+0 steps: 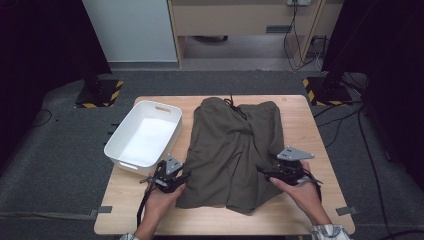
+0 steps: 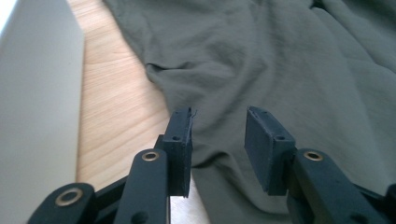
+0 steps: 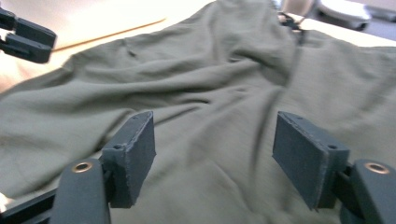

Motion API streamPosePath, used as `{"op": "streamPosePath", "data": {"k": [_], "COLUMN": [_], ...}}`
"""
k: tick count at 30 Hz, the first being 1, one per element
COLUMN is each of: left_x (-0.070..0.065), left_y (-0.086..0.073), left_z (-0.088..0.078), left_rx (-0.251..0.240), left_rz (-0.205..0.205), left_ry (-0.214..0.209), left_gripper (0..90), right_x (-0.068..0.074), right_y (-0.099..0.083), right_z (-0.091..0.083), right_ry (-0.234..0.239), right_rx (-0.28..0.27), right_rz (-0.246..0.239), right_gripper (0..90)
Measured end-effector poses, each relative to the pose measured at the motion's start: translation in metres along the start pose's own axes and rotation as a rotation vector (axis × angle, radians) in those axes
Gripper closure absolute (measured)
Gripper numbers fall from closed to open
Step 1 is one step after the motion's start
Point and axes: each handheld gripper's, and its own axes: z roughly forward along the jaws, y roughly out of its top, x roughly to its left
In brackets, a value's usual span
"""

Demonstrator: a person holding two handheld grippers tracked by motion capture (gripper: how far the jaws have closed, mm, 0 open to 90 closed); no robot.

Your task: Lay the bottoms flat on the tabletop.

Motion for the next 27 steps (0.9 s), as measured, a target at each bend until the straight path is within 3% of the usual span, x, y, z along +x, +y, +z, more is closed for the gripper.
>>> {"op": "streamPosePath", "data": {"k": [3,8,11,13,20,27], "left_x": [-0.008,-0.017,-0.018,-0.020,-0.031,-0.038], "left_y": [0.001,0.002,0.003,0.003,0.006,0.004], "left_z": [-0.002,0.001,0.003,0.005,0.006,0.012], "left_rx": [-0.012,-0.012,-0.011,-0.014,-0.054,-0.037], "left_rz": [0.009,0.022,0.022,0.027,0.059,0.074], "left_ry": [-0.019,-0.034,-0.028,-0.040,-0.088,-0.123], "left_gripper": [57.5,49.6,44.2,43.4,39.4,39.1], "right_x": [0.008,0.020,0.021,0.020,0.016,0.018], "right_y": [0.003,0.002,-0.003,-0.005,-0.018,-0.027], "right_z": [0.012,0.028,0.034,0.035,0.045,0.053], "right_ry": [0.028,0.022,0.025,0.024,0.016,0.017], "right_rx": [0.037,0.091,0.106,0.108,0.195,0.269], "right_rz": [-0.021,-0.079,-0.099,-0.095,-0.090,-0.117], "right_gripper": [25.9,38.1,40.8,41.5,44.8,64.9]}}
